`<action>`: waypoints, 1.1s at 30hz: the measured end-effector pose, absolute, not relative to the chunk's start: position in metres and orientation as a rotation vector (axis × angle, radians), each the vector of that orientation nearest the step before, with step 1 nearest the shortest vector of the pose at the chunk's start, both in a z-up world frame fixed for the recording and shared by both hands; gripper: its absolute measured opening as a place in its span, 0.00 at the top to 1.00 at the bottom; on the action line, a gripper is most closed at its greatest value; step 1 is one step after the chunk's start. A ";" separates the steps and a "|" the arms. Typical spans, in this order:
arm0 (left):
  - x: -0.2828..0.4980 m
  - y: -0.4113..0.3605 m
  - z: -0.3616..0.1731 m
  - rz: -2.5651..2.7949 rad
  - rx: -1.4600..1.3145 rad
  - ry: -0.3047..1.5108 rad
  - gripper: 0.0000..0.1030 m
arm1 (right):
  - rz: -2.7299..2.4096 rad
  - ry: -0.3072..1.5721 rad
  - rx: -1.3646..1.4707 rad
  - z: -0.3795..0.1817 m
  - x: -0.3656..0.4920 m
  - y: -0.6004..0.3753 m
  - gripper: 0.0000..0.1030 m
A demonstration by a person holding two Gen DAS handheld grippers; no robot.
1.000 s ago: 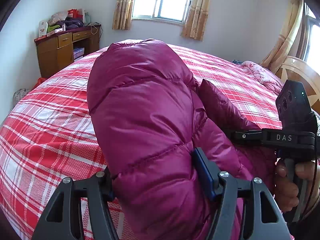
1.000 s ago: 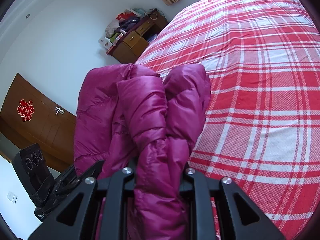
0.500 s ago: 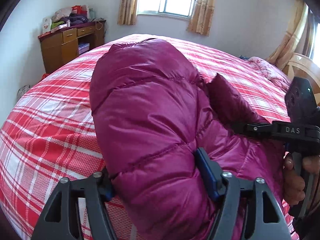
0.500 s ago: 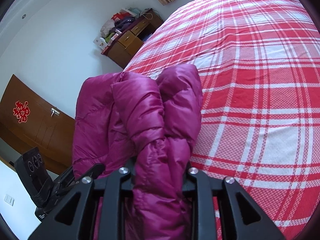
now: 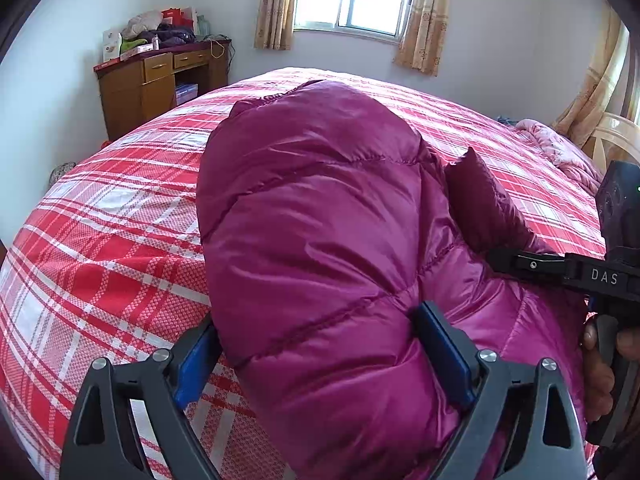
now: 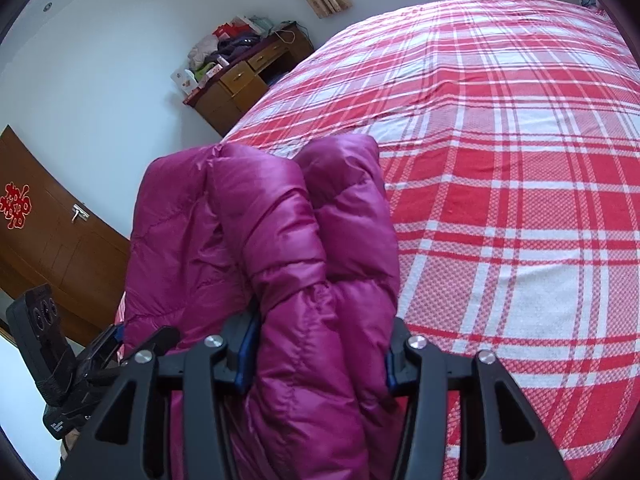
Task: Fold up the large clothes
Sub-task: 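Lower the jacket bundle onto the bed with both grippers, then open both grippers and pull them back from the jacket bundle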
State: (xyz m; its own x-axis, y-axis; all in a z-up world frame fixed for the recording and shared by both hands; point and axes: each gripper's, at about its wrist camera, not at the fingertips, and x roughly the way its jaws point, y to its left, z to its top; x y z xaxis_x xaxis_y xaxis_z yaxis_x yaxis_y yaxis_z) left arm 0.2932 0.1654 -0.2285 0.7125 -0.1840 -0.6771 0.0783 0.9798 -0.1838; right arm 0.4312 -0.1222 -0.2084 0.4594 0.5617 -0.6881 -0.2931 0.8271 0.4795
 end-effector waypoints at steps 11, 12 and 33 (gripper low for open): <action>0.283 0.169 -0.220 -0.130 -0.128 0.760 0.07 | 0.460 0.917 0.270 -0.197 0.425 -0.126 0.38; 0.281 0.169 -0.218 -0.126 -0.122 0.758 0.07 | 0.455 0.909 0.272 -0.195 0.423 -0.128 0.38; 0.231 0.178 -0.132 -0.129 -0.104 0.520 0.07 | 0.335 0.607 0.138 -0.086 0.329 -0.126 0.20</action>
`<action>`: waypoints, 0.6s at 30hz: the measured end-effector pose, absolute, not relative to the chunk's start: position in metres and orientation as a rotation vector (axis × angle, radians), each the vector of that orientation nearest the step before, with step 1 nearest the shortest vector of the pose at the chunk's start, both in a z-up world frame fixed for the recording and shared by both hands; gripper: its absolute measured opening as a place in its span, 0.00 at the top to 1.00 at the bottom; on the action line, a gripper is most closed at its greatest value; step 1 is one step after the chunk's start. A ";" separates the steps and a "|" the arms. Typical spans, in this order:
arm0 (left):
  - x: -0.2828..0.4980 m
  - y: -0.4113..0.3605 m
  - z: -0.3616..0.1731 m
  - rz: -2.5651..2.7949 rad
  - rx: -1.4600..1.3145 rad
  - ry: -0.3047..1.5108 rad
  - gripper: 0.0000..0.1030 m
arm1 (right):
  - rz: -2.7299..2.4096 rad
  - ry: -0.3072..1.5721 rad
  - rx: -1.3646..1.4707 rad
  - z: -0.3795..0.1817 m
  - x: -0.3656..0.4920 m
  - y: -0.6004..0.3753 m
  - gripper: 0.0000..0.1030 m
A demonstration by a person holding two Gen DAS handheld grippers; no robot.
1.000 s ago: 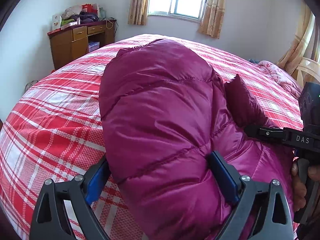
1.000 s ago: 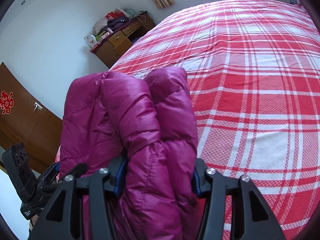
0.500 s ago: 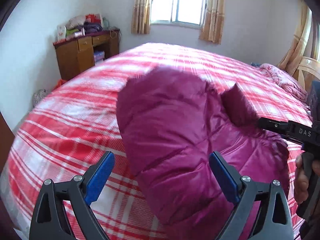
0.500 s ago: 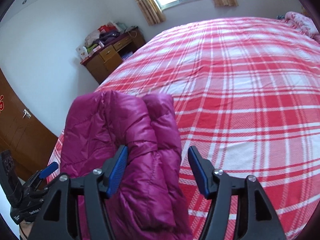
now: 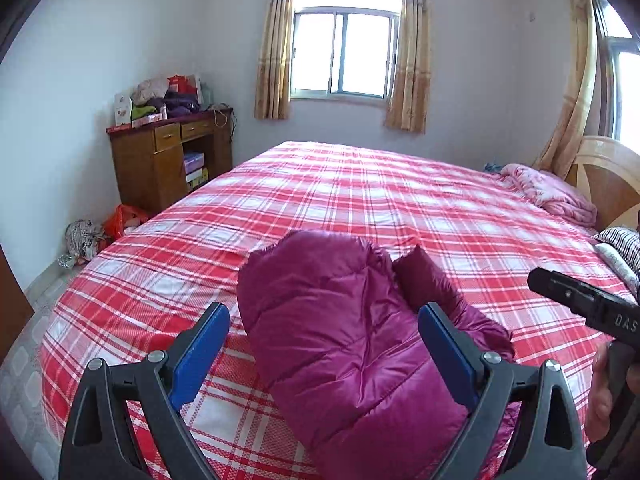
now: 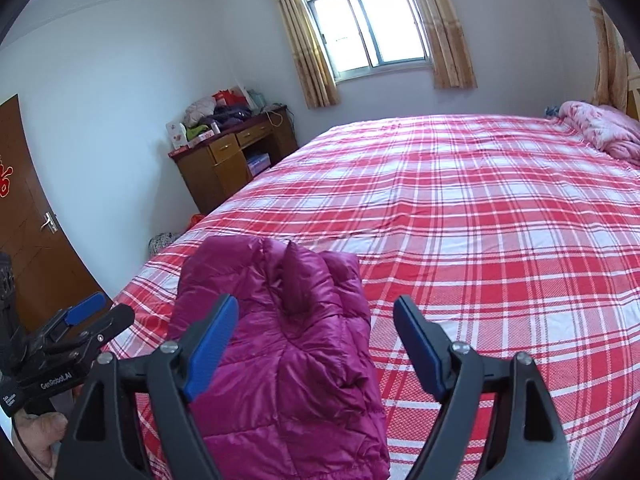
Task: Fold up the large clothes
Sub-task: 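Open both grippers and pull them back from the jacket bundle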
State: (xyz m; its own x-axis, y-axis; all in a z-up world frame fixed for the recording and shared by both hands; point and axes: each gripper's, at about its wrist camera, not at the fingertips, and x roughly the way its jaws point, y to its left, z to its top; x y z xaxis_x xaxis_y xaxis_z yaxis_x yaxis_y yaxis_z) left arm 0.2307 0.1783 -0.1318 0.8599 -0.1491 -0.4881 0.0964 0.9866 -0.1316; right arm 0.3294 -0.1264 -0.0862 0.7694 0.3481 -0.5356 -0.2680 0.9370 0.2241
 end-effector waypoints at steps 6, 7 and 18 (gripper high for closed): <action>0.227 0.184 -0.125 -0.126 -0.120 0.504 0.07 | 0.343 0.598 0.131 -0.082 0.321 -0.123 0.20; 0.227 0.185 -0.124 -0.124 -0.122 0.501 0.07 | 0.343 0.598 0.128 -0.082 0.320 -0.122 0.20; 0.220 0.184 -0.118 -0.124 -0.127 0.482 0.07 | 0.347 0.586 0.114 -0.077 0.310 -0.119 0.18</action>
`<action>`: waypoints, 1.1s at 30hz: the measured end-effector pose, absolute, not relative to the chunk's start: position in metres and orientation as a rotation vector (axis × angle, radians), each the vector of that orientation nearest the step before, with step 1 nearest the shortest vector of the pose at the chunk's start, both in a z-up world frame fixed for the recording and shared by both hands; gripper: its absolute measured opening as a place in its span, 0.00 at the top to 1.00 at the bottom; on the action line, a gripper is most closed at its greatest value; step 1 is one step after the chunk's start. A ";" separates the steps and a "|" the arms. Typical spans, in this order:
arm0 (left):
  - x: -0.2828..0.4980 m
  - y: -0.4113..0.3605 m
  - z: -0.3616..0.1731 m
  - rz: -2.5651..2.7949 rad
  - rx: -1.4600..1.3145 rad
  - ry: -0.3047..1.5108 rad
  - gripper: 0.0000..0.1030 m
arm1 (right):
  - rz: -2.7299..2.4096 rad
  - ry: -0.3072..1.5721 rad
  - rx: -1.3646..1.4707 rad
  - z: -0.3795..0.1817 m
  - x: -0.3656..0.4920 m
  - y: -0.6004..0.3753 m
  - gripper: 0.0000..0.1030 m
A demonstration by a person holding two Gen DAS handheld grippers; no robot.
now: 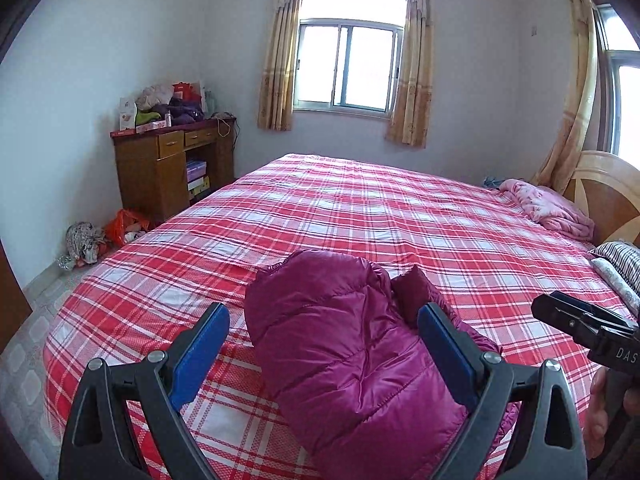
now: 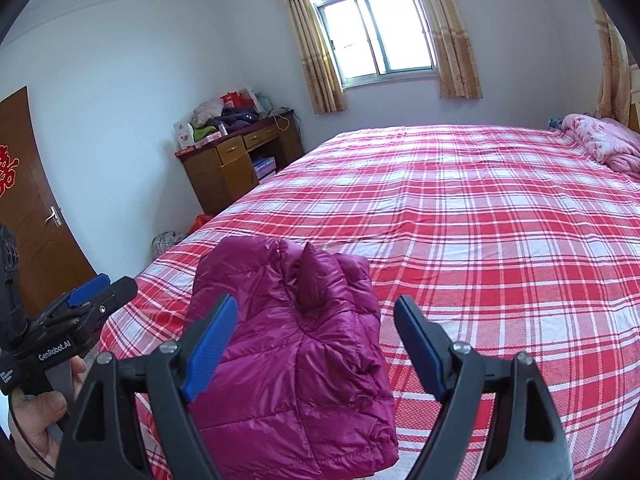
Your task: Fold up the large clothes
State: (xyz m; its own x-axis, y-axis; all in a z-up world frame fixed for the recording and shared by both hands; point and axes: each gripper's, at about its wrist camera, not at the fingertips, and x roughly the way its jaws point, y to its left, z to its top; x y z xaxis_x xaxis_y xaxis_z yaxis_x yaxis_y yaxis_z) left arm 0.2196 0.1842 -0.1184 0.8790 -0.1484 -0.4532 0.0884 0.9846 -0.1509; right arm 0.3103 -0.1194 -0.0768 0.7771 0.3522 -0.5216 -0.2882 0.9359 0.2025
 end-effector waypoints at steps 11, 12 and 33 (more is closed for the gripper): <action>0.220 0.184 -0.119 -0.123 -0.127 0.486 0.07 | 0.353 0.587 0.113 -0.078 0.307 -0.118 0.17; 0.220 0.184 -0.119 -0.123 -0.126 0.486 0.07 | 0.353 0.588 0.113 -0.078 0.307 -0.118 0.17; 0.221 0.183 -0.121 -0.122 -0.121 0.492 0.07 | 0.351 0.596 0.123 -0.085 0.304 -0.118 0.17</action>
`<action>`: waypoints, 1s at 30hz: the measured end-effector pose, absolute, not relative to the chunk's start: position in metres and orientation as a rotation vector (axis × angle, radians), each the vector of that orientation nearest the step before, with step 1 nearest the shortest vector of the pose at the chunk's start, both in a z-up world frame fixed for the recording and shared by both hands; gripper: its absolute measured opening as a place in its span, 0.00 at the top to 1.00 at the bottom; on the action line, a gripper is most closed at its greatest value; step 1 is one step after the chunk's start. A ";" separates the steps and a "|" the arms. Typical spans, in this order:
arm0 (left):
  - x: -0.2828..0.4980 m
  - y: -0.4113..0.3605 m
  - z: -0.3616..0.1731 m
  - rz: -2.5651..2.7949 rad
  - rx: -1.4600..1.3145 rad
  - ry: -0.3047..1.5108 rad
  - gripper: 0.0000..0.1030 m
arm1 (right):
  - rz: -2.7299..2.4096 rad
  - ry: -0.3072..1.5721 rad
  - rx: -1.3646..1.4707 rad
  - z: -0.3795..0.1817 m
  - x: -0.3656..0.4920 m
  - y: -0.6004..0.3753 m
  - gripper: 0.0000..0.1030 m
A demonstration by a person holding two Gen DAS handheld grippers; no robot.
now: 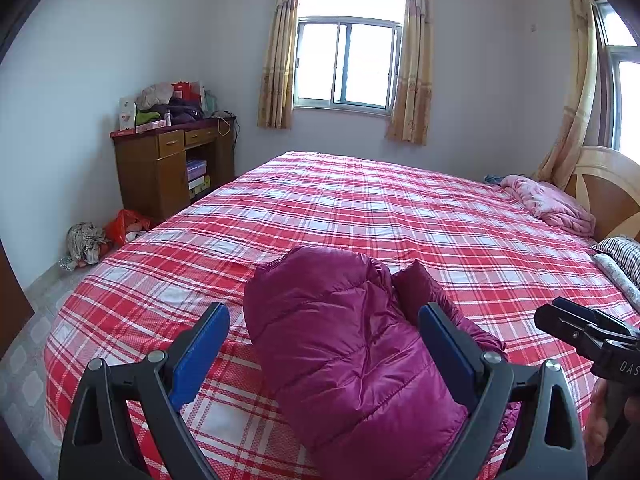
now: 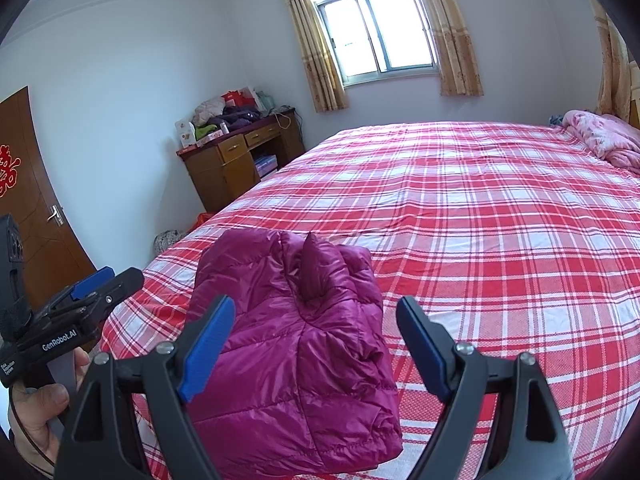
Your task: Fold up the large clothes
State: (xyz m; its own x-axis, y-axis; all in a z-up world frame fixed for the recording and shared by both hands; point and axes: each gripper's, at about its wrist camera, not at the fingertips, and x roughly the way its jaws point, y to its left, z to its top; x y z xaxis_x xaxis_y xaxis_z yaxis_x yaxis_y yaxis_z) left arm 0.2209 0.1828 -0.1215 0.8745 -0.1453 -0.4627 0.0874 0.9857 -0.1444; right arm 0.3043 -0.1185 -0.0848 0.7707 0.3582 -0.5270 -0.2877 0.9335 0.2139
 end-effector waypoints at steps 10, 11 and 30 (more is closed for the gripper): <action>0.221 0.182 -0.123 -0.121 -0.115 0.496 0.07 | 0.350 0.601 0.129 -0.088 0.304 -0.121 0.17; 0.221 0.182 -0.123 -0.121 -0.115 0.497 0.07 | 0.350 0.600 0.129 -0.088 0.303 -0.121 0.16; 0.222 0.194 -0.122 -0.056 -0.175 0.472 0.07 | 0.346 0.610 0.139 -0.093 0.304 -0.123 0.14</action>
